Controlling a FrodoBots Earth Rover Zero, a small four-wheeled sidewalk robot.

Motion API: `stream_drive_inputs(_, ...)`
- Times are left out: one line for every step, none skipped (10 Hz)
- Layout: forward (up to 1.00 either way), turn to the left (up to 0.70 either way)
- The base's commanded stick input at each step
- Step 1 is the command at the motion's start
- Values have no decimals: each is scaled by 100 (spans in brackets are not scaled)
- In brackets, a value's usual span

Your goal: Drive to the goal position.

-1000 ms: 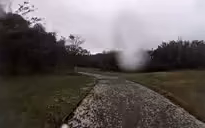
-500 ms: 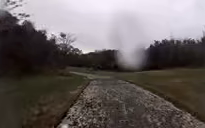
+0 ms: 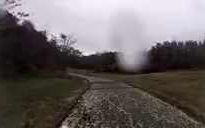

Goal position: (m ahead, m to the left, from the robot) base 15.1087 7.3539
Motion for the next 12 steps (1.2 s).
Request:
stream_drive_inputs(70, 0)
stream_drive_inputs(70, 0)
stream_drive_inputs(70, 0)
stream_drive_inputs(70, 0)
stream_drive_inputs(70, 0)
stream_drive_inputs(70, -3)
stream_drive_inputs(70, -28)
stream_drive_inputs(70, -35)
stream_drive_inputs(70, -35)
stream_drive_inputs(70, -35)
stream_drive_inputs(70, -22)
stream_drive_inputs(70, -1)
